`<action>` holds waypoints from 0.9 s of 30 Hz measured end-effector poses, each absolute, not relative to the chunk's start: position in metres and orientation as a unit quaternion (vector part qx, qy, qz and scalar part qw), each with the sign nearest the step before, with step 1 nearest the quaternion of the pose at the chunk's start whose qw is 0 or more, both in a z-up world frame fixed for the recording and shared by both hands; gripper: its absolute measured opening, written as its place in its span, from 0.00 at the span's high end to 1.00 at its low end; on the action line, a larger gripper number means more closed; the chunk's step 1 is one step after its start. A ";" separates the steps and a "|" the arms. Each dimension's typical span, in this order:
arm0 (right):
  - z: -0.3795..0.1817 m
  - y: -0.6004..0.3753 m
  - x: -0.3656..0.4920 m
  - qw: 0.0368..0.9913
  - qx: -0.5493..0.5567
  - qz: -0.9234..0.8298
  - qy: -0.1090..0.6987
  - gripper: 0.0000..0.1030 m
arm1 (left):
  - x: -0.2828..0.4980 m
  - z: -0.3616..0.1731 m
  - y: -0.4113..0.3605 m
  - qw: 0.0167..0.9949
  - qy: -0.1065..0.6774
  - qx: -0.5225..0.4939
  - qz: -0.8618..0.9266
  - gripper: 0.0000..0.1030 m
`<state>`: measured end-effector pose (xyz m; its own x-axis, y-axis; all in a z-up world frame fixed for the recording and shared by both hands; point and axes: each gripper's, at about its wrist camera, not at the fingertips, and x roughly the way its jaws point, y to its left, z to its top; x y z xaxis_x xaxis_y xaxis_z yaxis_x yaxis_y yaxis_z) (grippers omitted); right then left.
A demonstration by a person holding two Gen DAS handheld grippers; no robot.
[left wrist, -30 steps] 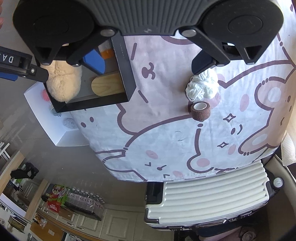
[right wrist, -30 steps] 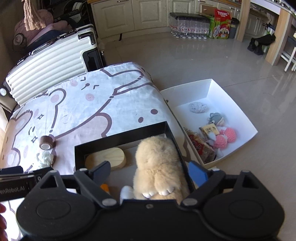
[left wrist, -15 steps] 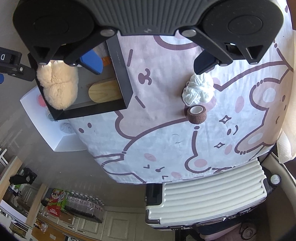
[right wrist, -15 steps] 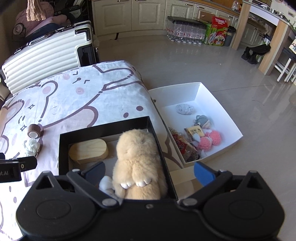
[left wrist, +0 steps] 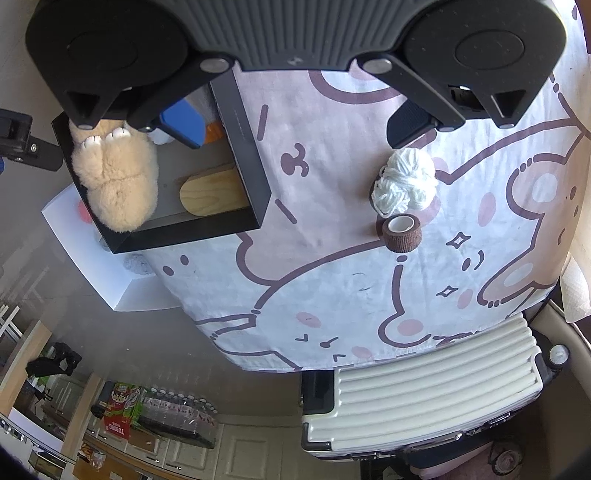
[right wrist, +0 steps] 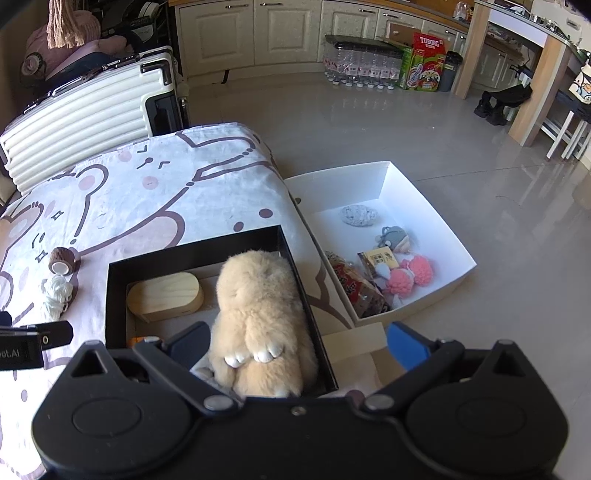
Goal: Organize objects
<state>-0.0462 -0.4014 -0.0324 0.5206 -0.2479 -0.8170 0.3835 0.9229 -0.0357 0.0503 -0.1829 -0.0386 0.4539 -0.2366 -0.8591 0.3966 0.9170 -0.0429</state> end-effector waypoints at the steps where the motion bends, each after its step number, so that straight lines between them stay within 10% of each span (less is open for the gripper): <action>1: -0.033 -0.401 -0.046 0.869 0.073 -0.181 0.454 0.00 | 0.051 -0.038 -0.182 0.849 0.488 0.079 -0.188 0.00; 27: -0.040 -0.387 -0.030 0.870 0.072 -0.176 0.456 0.00 | 0.065 -0.043 -0.157 0.851 0.492 0.059 -0.175 0.00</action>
<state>-0.0301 -0.3868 -0.0404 0.5230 -0.2404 -0.8177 0.3710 0.9279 -0.0355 0.0653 -0.1569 -0.0434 0.4547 -0.2408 -0.8575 0.3564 0.9315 -0.0725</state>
